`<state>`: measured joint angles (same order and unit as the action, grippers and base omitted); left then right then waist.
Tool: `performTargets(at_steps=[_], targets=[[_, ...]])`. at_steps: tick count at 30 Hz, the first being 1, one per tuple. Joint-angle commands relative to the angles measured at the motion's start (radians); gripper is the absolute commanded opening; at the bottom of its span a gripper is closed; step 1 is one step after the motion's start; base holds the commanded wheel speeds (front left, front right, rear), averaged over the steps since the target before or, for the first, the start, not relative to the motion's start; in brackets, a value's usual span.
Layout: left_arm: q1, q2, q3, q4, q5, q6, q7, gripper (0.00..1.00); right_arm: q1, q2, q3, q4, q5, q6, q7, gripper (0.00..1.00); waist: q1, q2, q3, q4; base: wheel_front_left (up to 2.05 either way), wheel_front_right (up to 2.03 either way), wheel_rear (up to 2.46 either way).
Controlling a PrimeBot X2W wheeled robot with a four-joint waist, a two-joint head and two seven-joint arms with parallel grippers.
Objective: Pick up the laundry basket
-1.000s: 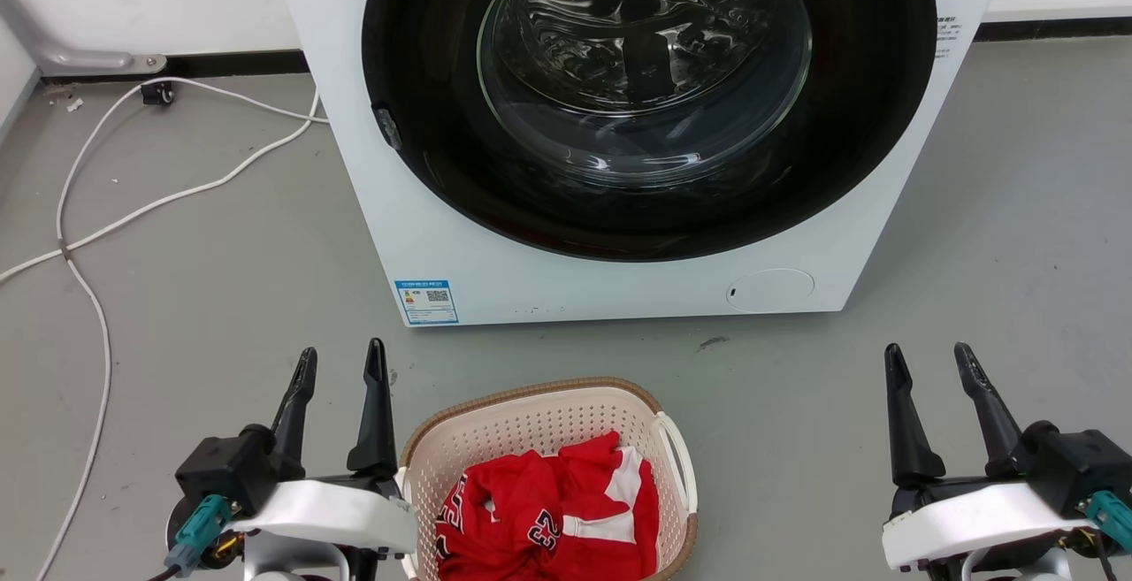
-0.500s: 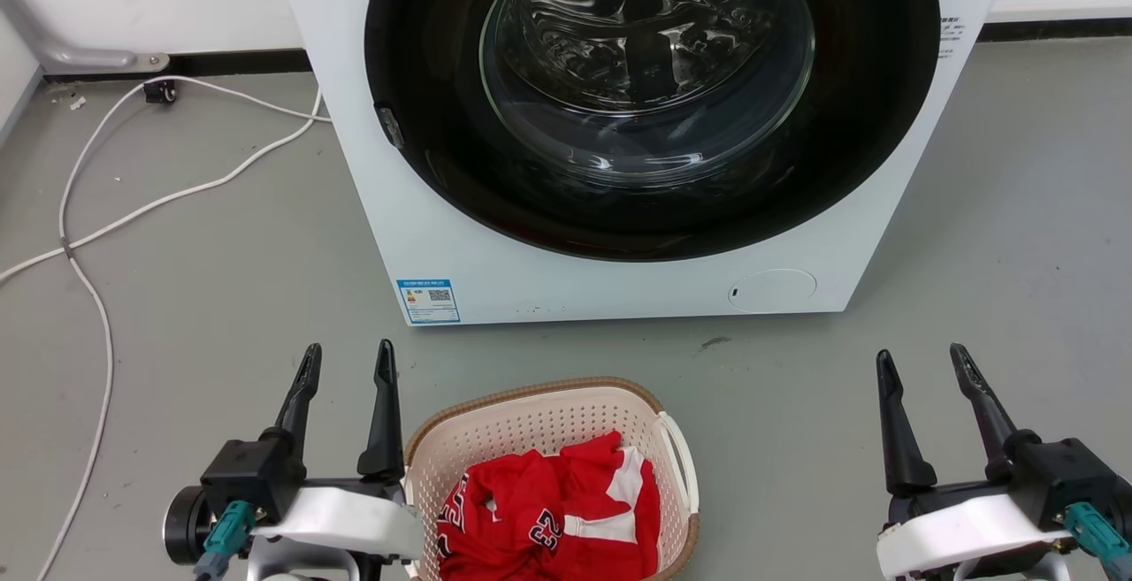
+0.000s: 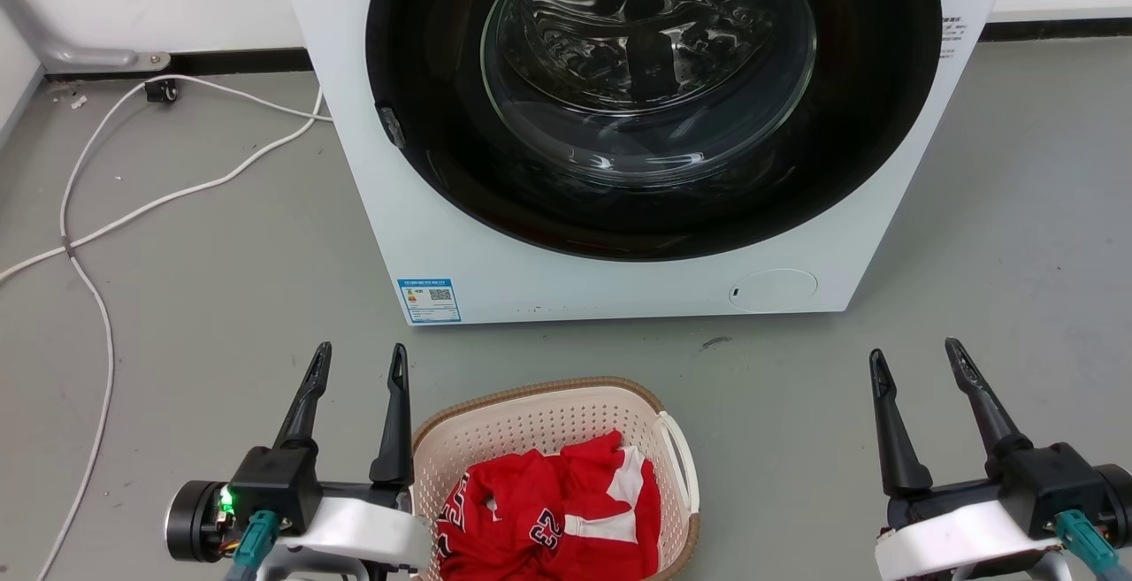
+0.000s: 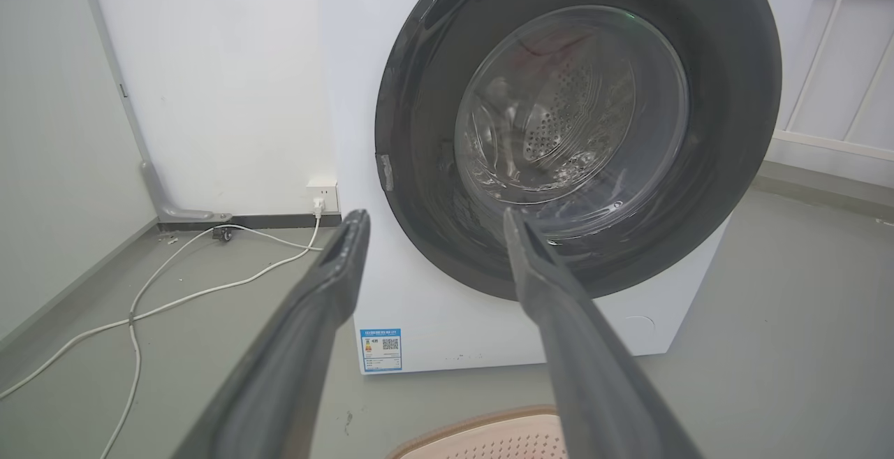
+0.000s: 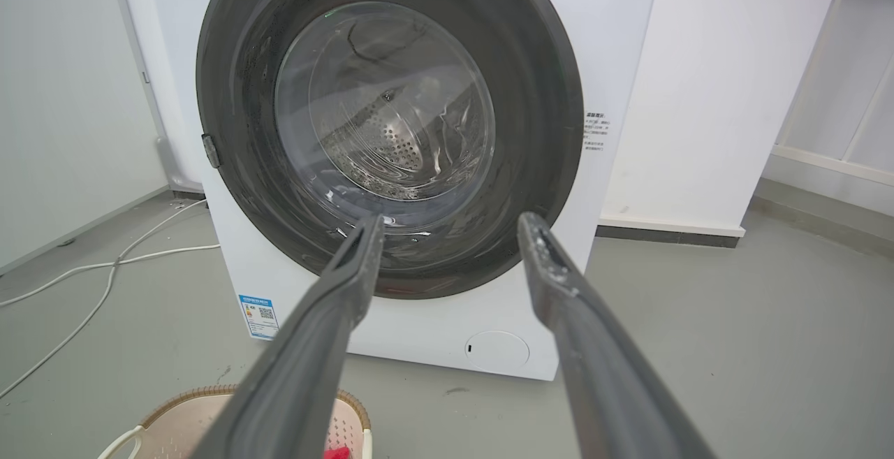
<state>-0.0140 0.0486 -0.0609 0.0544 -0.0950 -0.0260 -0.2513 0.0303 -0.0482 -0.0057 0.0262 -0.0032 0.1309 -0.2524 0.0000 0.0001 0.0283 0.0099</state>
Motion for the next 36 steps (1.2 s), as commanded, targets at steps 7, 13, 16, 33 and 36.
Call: performTargets(at_steps=[7,13,16,33,36], targets=[[0.013,0.003,-0.003,-0.003,0.041,0.007,-0.017,1.0,0.014,-0.004,0.0,-0.007,-0.02,0.0,-0.013,1.0,0.0,-0.0001,0.0,-0.001,0.0,0.0,0.0],[0.011,0.003,-0.002,0.002,0.033,0.007,-0.017,1.0,0.011,-0.004,-0.004,-0.005,-0.013,0.0,-0.013,1.0,0.0,-0.0001,0.002,0.0,0.0,0.0,0.0],[0.011,0.003,-0.002,0.004,0.033,0.008,-0.017,1.0,0.011,-0.004,-0.003,-0.005,-0.01,0.0,-0.013,1.0,0.0,-0.0001,0.002,0.0,0.0,0.0,0.0],[0.005,0.003,0.023,0.04,0.042,0.014,-0.015,1.0,-0.002,-0.004,0.011,0.007,-0.001,0.0,-0.013,1.0,0.0,-0.0001,0.017,-0.003,0.0,0.0,0.0],[-0.017,0.003,0.032,0.071,0.036,0.008,-0.015,1.0,-0.028,-0.003,0.025,0.033,-0.007,0.0,-0.013,1.0,0.0,-0.0001,0.038,-0.002,0.0,0.0,0.0]])
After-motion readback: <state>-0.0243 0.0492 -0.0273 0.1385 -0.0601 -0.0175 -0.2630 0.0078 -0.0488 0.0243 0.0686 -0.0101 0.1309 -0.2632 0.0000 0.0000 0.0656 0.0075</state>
